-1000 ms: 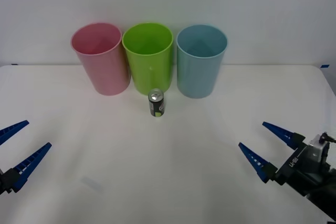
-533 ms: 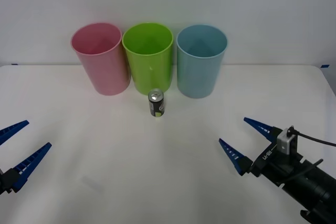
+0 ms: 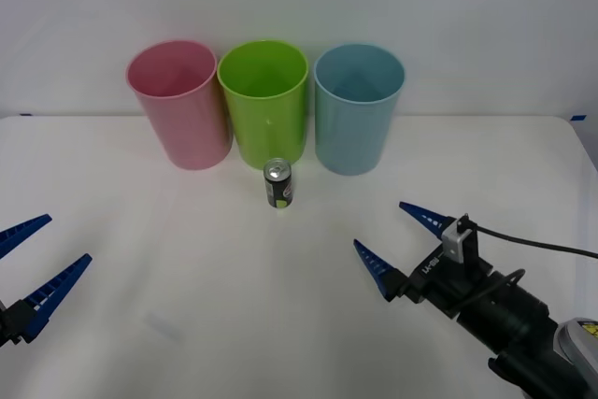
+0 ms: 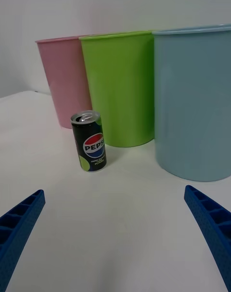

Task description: Grasp the object on the table and drop it into the matching bin: aluminum can to the light blue bin, PET bottle to the pink bin.

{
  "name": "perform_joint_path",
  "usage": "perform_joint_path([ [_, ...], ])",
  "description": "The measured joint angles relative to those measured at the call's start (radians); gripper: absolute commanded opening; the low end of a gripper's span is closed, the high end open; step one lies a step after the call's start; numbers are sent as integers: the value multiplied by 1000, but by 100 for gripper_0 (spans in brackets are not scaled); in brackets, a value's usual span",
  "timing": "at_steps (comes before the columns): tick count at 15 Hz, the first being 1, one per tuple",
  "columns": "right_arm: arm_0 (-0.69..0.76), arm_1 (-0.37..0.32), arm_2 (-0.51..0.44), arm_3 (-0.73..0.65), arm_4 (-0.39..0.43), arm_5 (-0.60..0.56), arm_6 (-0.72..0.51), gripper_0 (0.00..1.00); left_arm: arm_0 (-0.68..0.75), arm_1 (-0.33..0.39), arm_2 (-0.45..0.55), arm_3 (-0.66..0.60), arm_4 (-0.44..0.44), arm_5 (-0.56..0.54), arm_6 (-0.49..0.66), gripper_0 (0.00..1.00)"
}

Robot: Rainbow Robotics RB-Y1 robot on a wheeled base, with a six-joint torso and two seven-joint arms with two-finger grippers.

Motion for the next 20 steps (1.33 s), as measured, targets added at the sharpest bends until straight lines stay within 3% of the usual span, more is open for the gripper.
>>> perform_joint_path([
  [4, -52, 22, 71, 15, 32, 86, 7, 100, 0, 0, 0, 0, 0, 0, 0, 100],
  [14, -231, 205, 69, 267, 143, 80, 14, 100, 0, 0, 0, 0, 0, 0, 0, 100],
  [20, -336, 270, 69, 401, 162, 100, 30, 100, 0, 0, 0, 0, 0, 0, 0, 100],
])
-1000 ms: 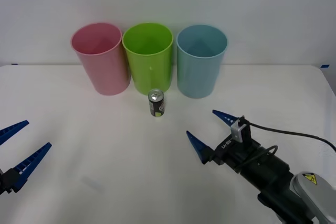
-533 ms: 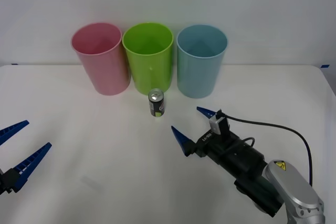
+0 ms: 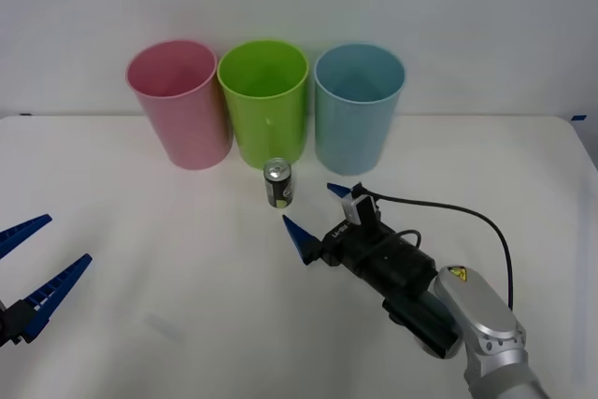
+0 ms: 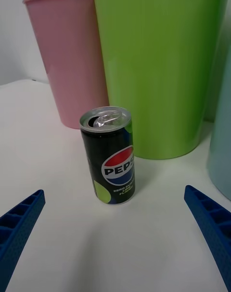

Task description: Grasp the object on the table and drop it into the matching bin: aluminum can to the light blue bin, PET bottle to the pink bin.

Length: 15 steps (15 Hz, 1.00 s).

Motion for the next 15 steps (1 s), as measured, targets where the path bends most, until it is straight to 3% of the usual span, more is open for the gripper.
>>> perform_joint_path([
  [15, -234, 122, -9, 260, 9, 130, 34, 100, 0, 0, 0, 0, 0, 0, 0, 100],
])
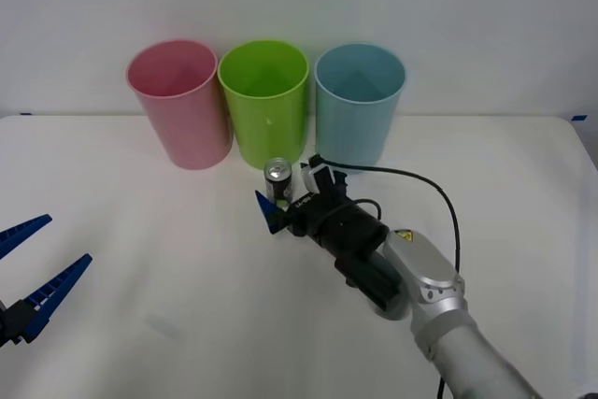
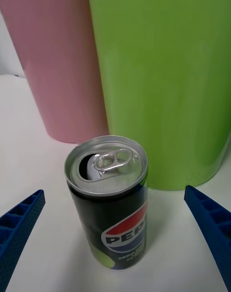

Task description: Grasp the object on the table and drop it into the matching bin: aluminum can to the light blue bin, PET bottle to the pink bin.

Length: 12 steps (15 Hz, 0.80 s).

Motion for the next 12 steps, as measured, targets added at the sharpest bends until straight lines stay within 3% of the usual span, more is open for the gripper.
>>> perform_joint_path([
  [12, -50, 23, 22, 58, -4, 56, 6, 100, 0, 0, 0, 0, 0, 0, 0, 100],
])
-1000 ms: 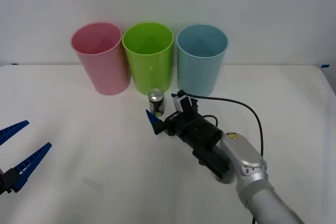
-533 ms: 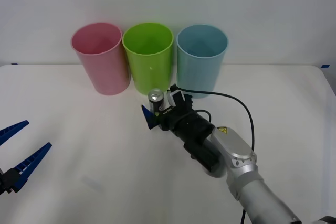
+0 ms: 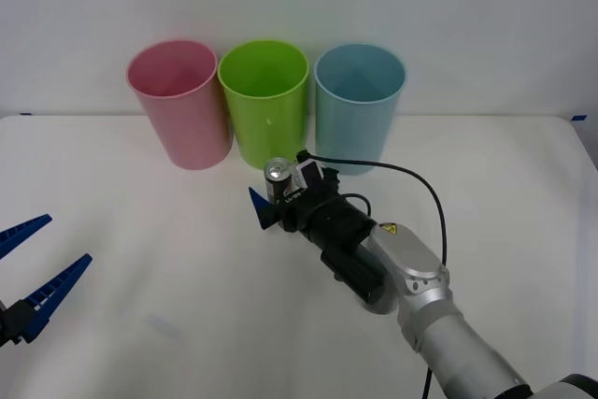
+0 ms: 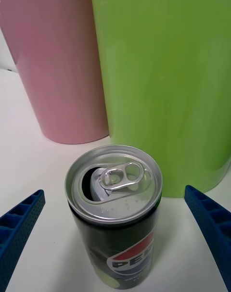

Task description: Grasp the object on the table and drop it into the matching bin: aluminum can to the light blue bin, PET bottle to the pink bin.

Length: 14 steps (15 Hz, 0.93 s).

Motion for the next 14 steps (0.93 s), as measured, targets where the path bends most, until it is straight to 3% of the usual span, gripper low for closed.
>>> perform_joint_path([
  [2, 1, 0, 2, 0, 0, 1, 0, 100, 0, 0, 0, 0, 0, 0, 0, 100],
  [3, 1, 0, 2, 0, 0, 2, 0, 67, 0, 0, 0, 0, 0, 0, 0, 100],
  [4, 0, 0, 2, 0, 0, 5, 2, 14, 0, 0, 0, 0, 0, 0, 0, 100],
  [5, 0, 0, 2, 0, 0, 6, 4, 0, 0, 0, 0, 0, 0, 0, 0, 100],
  [14, 1, 0, 4, 0, -1, 8, 6, 0, 0, 0, 0, 0, 0, 0, 0, 100],
])
